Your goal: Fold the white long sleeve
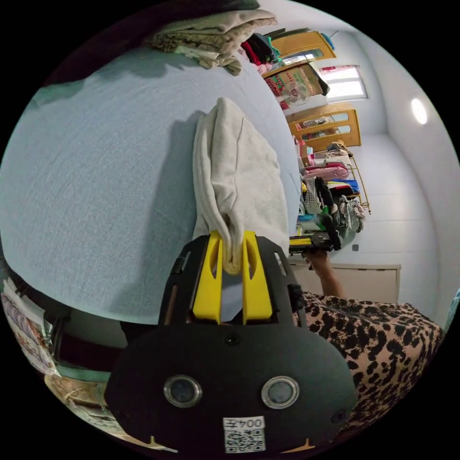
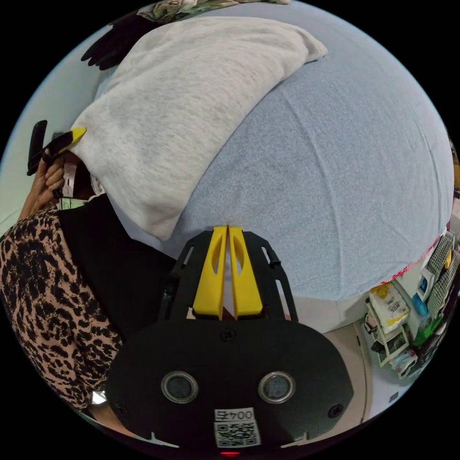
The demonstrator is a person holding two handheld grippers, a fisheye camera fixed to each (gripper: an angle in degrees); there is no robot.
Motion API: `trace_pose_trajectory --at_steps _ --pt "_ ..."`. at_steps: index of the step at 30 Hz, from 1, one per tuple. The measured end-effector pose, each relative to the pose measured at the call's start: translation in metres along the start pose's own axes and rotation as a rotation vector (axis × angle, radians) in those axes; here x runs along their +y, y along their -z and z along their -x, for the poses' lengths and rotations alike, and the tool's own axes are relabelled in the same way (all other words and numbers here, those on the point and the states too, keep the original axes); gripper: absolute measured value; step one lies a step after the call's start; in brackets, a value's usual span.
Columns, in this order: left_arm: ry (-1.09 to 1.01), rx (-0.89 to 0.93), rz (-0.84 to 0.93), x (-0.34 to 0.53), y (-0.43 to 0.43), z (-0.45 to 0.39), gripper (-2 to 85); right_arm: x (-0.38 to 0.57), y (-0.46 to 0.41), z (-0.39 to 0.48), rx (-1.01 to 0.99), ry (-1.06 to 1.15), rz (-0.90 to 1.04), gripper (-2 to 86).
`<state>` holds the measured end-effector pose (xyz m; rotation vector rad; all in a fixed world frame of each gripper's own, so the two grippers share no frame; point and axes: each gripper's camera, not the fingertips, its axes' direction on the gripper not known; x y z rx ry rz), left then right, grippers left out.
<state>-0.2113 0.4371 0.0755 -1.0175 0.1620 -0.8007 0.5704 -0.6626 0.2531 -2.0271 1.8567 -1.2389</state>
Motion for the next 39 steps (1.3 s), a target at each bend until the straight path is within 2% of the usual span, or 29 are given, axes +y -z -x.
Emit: trace_pose_trajectory --at_steps 5,12,16,18,20,25,26,28,30,33,39 --pt "-0.162 -0.073 -0.038 -0.001 0.007 -0.051 4.6 -0.024 -0.024 0.015 0.039 0.041 0.020 -0.8" --pt "-0.344 -0.050 -0.084 -0.010 0.016 -0.109 3.6 -0.046 -0.049 0.023 0.054 -0.012 0.018 -0.8" --pt "-0.480 -0.086 -0.069 -0.025 0.011 -0.152 3.6 -0.054 -0.058 0.007 -0.048 -0.046 0.027 -0.8" --pt "-0.532 -0.080 -0.047 -0.034 0.003 -0.168 3.8 -0.046 -0.035 -0.003 -0.139 -0.064 -0.066 -0.7" --pt "-0.587 -0.053 -0.002 -0.049 -0.020 -0.185 4.4 -0.031 0.016 -0.004 -0.152 -0.065 -0.242 -0.5" --pt "-0.584 -0.046 0.173 -0.077 -0.110 -0.179 6.7 -0.056 0.077 0.027 0.057 -0.078 -0.373 1.9" --pt "-0.546 -0.075 0.243 -0.081 -0.136 -0.164 7.1 -0.075 0.075 0.039 0.101 -0.070 -0.362 4.1" --pt "-0.501 -0.093 0.264 -0.081 -0.152 -0.139 6.9 -0.107 0.059 0.057 0.115 -0.035 -0.344 7.1" --pt "-0.473 -0.041 0.237 -0.084 -0.142 -0.124 6.8 -0.139 0.034 0.071 0.072 -0.014 -0.310 6.9" --pt "-0.514 0.000 0.265 -0.088 -0.123 -0.117 7.7 -0.191 -0.019 0.082 0.091 -0.094 -0.189 3.2" --pt "-0.598 0.013 0.247 -0.079 -0.081 -0.101 9.7 -0.247 -0.058 0.133 0.380 -0.077 -0.099 0.0"
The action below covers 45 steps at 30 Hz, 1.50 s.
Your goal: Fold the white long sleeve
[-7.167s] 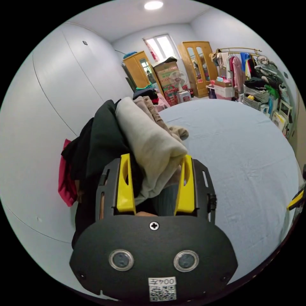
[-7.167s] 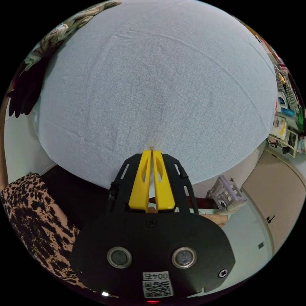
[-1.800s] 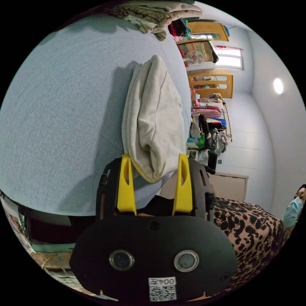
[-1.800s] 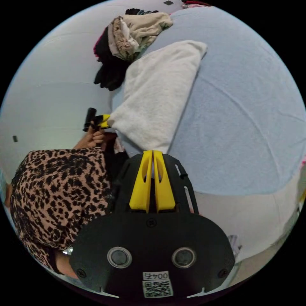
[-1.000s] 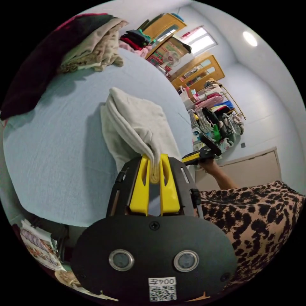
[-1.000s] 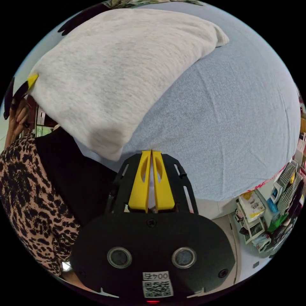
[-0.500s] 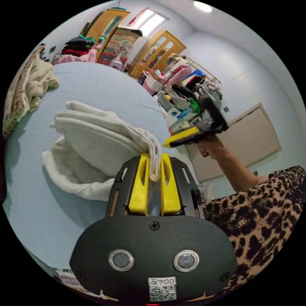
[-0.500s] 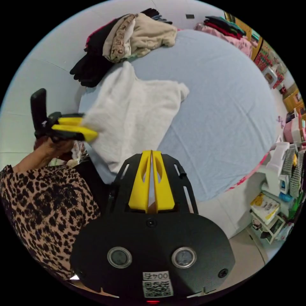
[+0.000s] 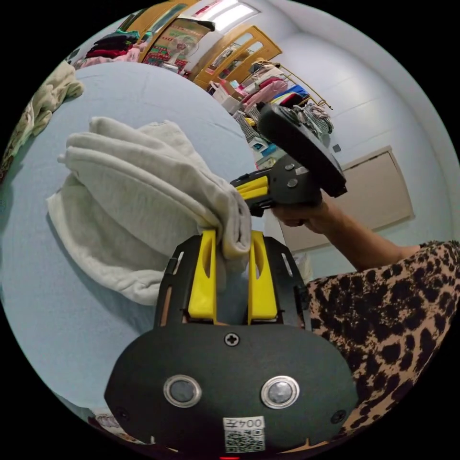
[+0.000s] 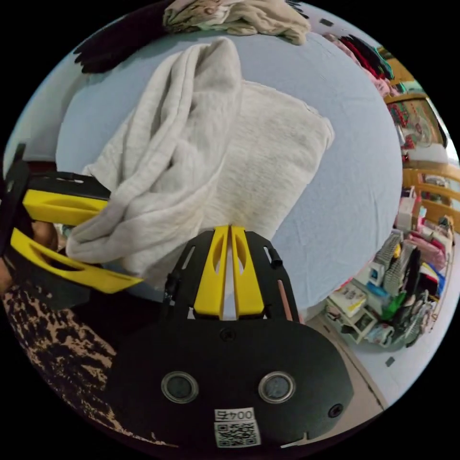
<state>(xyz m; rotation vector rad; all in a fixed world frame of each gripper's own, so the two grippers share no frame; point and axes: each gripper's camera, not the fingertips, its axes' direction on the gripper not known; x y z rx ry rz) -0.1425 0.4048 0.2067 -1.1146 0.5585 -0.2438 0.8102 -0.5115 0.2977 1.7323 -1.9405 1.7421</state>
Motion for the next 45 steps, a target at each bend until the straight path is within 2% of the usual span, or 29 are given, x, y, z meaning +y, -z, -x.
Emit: trace_pose_trajectory --at_steps 4,10,12,13,15,17,20,23,25,26,28,32,35,40,45 --pt "-0.043 -0.018 0.026 0.009 0.005 0.012 10.1 -0.033 -0.011 0.016 0.113 0.108 0.059 -0.5" --pt "-0.065 0.023 0.042 0.002 0.006 0.027 10.8 -0.076 -0.004 -0.024 -0.003 0.101 0.140 -0.5" --pt "-0.069 0.036 0.042 0.003 0.008 0.032 10.9 -0.080 0.006 -0.046 -0.084 0.082 0.142 -0.3" --pt "-0.066 0.048 0.043 0.004 0.008 0.037 10.9 -0.081 0.018 -0.072 -0.196 0.029 0.143 0.0" --pt "-0.068 0.061 0.045 0.004 0.009 0.042 11.0 -0.071 0.051 -0.110 -0.434 -0.030 0.040 1.0" --pt "-0.082 0.065 0.046 0.005 0.009 0.045 11.1 -0.047 0.100 -0.153 -0.690 -0.135 -0.189 5.0" --pt "-0.097 0.063 0.048 0.005 0.007 0.046 11.6 -0.049 0.120 -0.173 -0.790 -0.206 -0.258 11.8" --pt "-0.112 0.064 0.053 0.004 0.004 0.047 12.2 -0.079 0.118 -0.180 -0.867 -0.235 -0.239 13.6" --pt "-0.117 0.069 0.055 0.005 0.002 0.047 12.7 -0.099 0.116 -0.184 -0.888 -0.266 -0.233 12.5" --pt "-0.123 0.074 0.054 0.006 0.000 0.047 13.2 -0.111 0.116 -0.184 -0.874 -0.264 -0.213 8.4" --pt "-0.133 0.098 0.066 0.009 -0.002 0.047 14.1 -0.113 0.129 -0.192 -0.836 -0.277 -0.244 5.7" --pt "-0.106 0.189 0.035 0.036 0.021 0.057 16.2 -0.052 0.191 -0.249 -0.783 -0.374 -0.415 5.1" --pt "-0.026 0.202 -0.011 0.069 0.044 0.077 16.6 0.004 0.219 -0.292 -0.718 -0.450 -0.447 5.3" --pt "0.148 0.181 -0.087 0.091 0.059 0.129 16.7 0.028 0.214 -0.346 -0.673 -0.559 -0.351 7.1" --pt "0.225 0.018 -0.121 0.081 0.064 0.162 16.8 0.019 0.282 -0.365 -0.555 -0.606 -0.499 8.5"
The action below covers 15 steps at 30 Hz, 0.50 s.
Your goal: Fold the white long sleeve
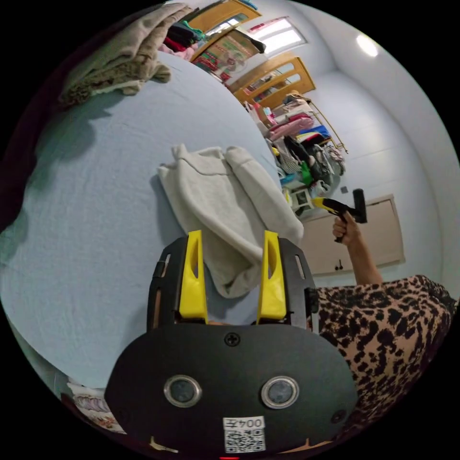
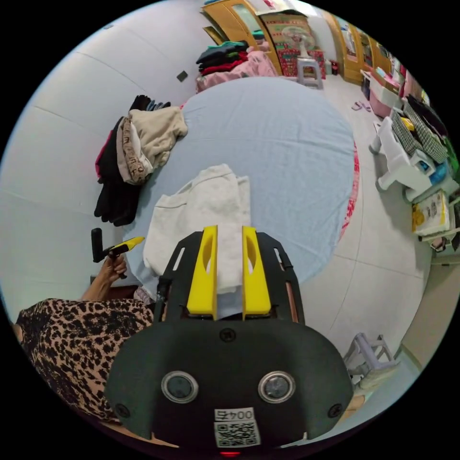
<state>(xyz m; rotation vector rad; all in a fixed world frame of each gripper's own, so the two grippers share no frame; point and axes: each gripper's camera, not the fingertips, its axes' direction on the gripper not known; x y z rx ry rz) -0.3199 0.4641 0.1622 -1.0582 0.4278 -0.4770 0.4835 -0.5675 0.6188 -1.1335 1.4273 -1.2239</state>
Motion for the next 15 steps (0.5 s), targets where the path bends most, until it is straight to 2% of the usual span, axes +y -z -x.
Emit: trace_pose_trajectory --at_steps 7,15 --pt "0.020 -0.144 -0.005 -0.043 -0.067 0.010 16.6 -0.137 -0.044 0.073 -0.012 0.143 0.070 9.5" --pt "-0.064 -0.369 0.010 -0.021 -0.153 -0.013 11.9 -0.305 -0.092 0.073 -0.114 0.060 0.180 13.1"
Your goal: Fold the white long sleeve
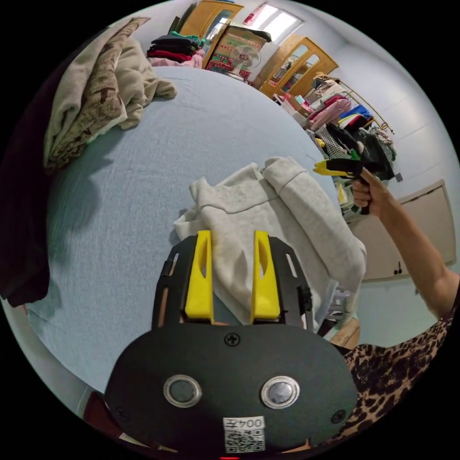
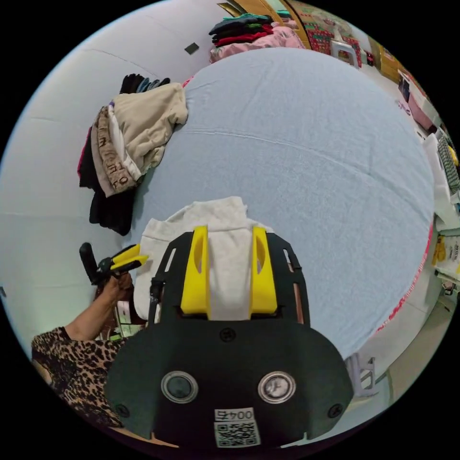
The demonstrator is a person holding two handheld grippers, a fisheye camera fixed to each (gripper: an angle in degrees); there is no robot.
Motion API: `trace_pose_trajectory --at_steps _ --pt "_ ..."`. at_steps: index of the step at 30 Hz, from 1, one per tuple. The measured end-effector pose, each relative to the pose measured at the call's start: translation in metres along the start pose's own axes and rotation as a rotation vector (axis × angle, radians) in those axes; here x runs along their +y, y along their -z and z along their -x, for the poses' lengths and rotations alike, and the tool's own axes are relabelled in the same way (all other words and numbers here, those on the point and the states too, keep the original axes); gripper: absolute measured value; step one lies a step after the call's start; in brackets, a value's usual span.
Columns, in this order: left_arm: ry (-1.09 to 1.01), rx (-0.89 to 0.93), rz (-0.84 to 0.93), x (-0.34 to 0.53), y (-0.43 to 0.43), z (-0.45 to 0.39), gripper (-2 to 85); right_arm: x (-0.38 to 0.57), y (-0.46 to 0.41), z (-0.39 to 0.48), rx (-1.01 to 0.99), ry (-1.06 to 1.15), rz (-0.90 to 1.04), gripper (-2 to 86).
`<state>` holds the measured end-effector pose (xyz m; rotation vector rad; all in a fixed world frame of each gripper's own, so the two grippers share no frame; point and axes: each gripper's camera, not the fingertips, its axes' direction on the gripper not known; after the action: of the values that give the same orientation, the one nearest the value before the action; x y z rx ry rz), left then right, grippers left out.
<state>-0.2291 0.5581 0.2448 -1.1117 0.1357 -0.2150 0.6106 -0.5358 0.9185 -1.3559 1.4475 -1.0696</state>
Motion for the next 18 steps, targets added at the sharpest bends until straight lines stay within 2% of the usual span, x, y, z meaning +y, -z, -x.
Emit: trace_pose_trajectory --at_steps 3,4,8,11,15,17,18 --pt "-0.001 -0.074 -0.019 0.022 -0.019 -0.012 8.2 -0.032 -0.006 0.001 -0.122 -0.028 0.089 12.1" --pt "-0.007 -0.122 -0.027 0.033 -0.024 -0.019 6.7 -0.033 0.005 0.013 -0.103 -0.025 0.078 7.7" --pt "-0.031 -0.218 -0.088 0.075 -0.031 -0.038 3.5 0.000 0.090 0.083 0.001 0.076 -0.095 4.3" --pt "-0.050 -0.207 -0.158 0.110 -0.029 -0.045 2.8 0.038 0.159 0.122 -0.044 0.149 -0.181 4.0" --pt "-0.064 -0.094 -0.263 0.154 -0.003 -0.037 2.3 0.094 0.269 0.144 -0.226 0.181 -0.337 3.5" --pt "-0.022 0.090 -0.350 0.185 0.029 -0.011 2.2 0.139 0.353 0.143 -0.463 0.172 -0.470 3.1" --pt "-0.007 0.148 -0.383 0.195 0.040 -0.001 2.2 0.151 0.373 0.142 -0.519 0.167 -0.507 3.1"
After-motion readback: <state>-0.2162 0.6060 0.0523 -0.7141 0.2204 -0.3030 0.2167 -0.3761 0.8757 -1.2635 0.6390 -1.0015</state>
